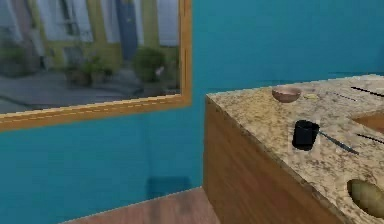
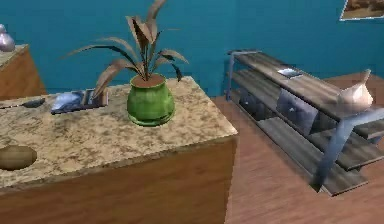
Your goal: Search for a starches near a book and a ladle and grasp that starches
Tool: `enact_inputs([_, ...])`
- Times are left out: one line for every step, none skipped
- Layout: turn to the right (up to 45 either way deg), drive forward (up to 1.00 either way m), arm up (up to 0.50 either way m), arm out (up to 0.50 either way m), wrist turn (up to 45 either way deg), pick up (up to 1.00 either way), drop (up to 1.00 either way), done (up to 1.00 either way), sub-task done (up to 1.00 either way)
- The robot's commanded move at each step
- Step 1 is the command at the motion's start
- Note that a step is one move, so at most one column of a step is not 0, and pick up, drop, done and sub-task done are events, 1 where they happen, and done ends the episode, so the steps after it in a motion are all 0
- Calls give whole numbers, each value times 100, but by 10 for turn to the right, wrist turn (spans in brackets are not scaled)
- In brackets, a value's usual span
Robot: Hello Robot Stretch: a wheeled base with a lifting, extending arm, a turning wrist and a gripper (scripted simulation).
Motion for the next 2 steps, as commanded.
enact_inputs([-360, 0, 0, 0, 0, 0, 0, 0, 0])
enact_inputs([0, 5, 0, 0, 0, 0, 0, 0, 0])
